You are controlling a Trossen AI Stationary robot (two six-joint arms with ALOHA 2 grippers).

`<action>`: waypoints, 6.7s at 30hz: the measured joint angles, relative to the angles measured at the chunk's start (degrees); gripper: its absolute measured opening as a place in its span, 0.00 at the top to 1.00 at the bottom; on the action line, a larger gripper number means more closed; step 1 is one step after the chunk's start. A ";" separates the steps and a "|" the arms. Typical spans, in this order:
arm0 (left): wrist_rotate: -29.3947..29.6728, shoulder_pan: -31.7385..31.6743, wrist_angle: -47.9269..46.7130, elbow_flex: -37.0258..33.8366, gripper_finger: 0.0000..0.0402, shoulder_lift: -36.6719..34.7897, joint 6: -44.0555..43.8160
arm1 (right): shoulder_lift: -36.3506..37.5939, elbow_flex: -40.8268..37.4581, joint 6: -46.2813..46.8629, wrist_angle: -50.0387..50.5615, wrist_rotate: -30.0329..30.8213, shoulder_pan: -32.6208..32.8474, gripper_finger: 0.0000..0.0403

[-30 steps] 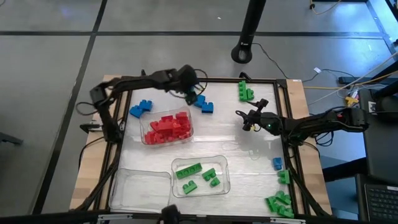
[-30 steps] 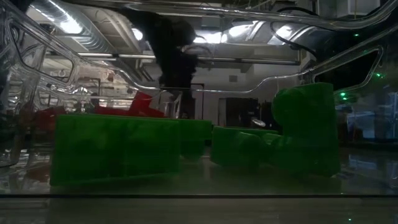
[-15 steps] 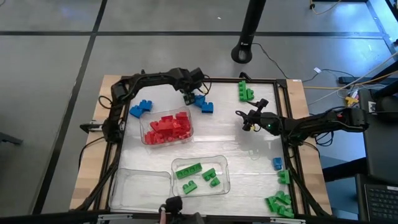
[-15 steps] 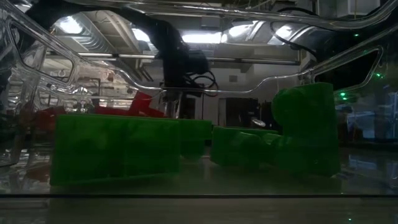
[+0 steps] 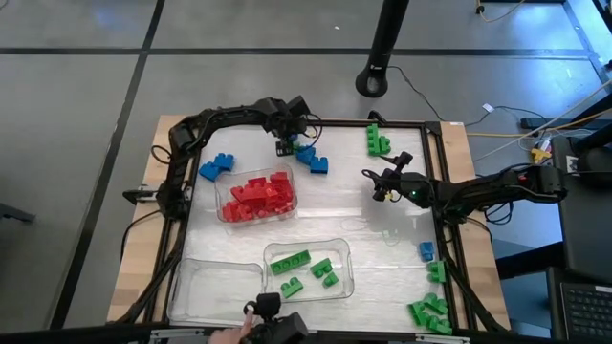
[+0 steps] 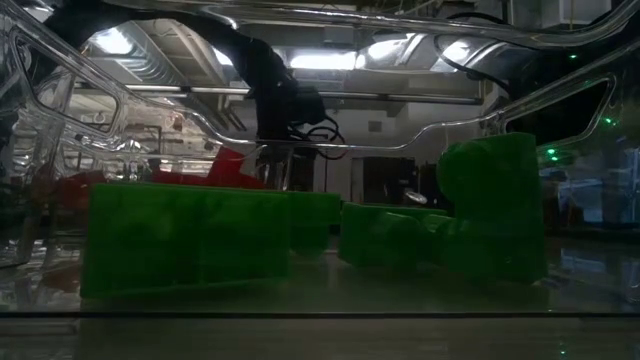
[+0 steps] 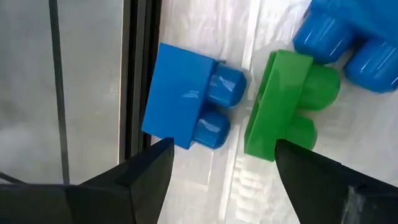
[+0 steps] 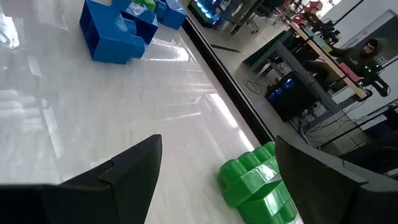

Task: Sort blocks
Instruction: Put the green game piece into the bottom right transparent bin

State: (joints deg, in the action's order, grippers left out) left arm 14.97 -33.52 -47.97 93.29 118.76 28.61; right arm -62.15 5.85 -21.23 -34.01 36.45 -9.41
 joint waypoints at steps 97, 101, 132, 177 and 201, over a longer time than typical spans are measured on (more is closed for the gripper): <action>-3.77 0.42 14.73 -14.97 0.33 -9.63 4.98 | 0.00 -0.05 1.76 2.59 1.05 0.00 0.22; -3.83 -0.09 14.36 -14.99 0.33 -9.63 5.09 | 0.00 -0.06 1.85 2.57 1.05 0.01 0.22; -3.27 17.94 58.28 -57.58 0.33 -54.34 -23.28 | 0.01 -0.04 -4.75 1.32 -4.79 0.02 0.22; -3.18 23.42 78.12 -72.34 0.33 -54.53 -22.41 | -21.38 47.39 -21.95 73.40 -30.05 -37.97 0.22; -3.18 23.37 78.65 -72.34 0.33 -54.53 -22.43 | -29.39 40.92 -25.61 61.84 -32.71 -38.40 0.25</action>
State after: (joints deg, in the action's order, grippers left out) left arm 11.79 -10.15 30.68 20.95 64.23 6.17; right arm -91.54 46.77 -46.84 27.83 3.74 -47.81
